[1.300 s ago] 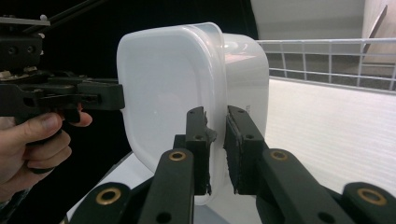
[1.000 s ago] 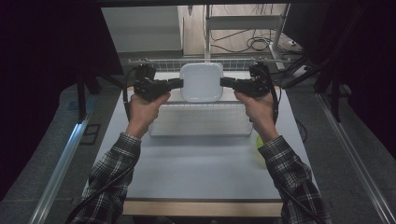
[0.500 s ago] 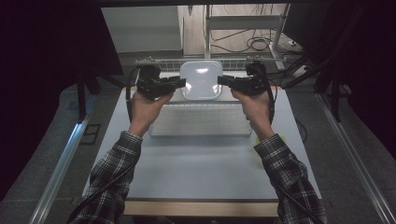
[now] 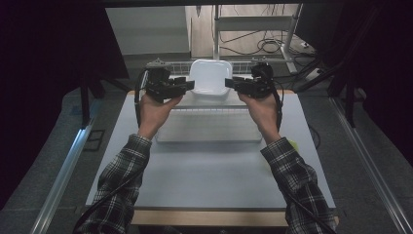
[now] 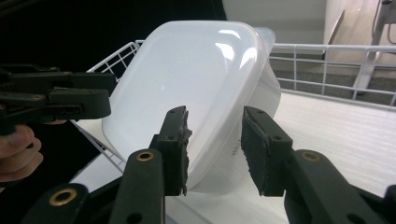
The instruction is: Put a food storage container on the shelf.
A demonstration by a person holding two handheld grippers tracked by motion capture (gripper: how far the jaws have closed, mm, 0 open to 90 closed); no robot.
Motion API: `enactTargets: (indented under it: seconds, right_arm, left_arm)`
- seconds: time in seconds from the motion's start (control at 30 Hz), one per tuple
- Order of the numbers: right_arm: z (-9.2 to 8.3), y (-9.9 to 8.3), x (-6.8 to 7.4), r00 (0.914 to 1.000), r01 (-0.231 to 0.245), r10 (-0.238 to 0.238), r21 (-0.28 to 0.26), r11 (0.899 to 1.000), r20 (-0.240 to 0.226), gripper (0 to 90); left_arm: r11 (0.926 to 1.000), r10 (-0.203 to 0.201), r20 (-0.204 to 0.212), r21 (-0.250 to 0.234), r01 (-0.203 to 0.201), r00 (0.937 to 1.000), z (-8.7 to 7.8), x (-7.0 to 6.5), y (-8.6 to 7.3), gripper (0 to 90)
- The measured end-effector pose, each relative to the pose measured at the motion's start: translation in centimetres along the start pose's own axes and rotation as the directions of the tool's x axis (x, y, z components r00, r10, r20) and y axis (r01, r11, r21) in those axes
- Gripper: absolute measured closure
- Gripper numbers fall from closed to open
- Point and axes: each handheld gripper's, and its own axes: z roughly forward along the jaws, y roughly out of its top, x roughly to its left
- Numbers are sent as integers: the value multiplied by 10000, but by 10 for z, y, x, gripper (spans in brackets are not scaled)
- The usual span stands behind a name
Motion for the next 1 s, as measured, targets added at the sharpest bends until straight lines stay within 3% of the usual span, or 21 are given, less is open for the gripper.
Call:
enactTargets:
  seconds: [0.2, 0.43, 0.6, 0.8, 1.0]
  right_arm:
    - [4, 2, -2, 9995, 136, -134, -83, 9999, 281, 596]
    - [11, 5, -2, 9975, 261, -249, -174, 9995, 660, 574]
    - [14, 6, -5, 9974, 219, -202, -234, 9995, 696, 559]
    - [9, 8, -5, 9979, 343, -327, -278, 9990, 564, 529]
    - [-4, 3, -2, 9977, 663, -661, -152, 9977, 142, 443]
  left_arm:
    - [9999, 155, -94, 4, -155, 9998, 2, -1, 3, 549]
    - [9998, -127, -339, -132, 123, 9993, 6, 3, 6, 517]
    - [9999, -76, -447, -90, 72, 9990, 8, 3, 8, 489]
    - [9997, 11, -162, -243, -15, 9999, -2, 2, 8, 444]
    - [9979, 647, 296, -99, -645, 9975, -11, -6, -2, 338]
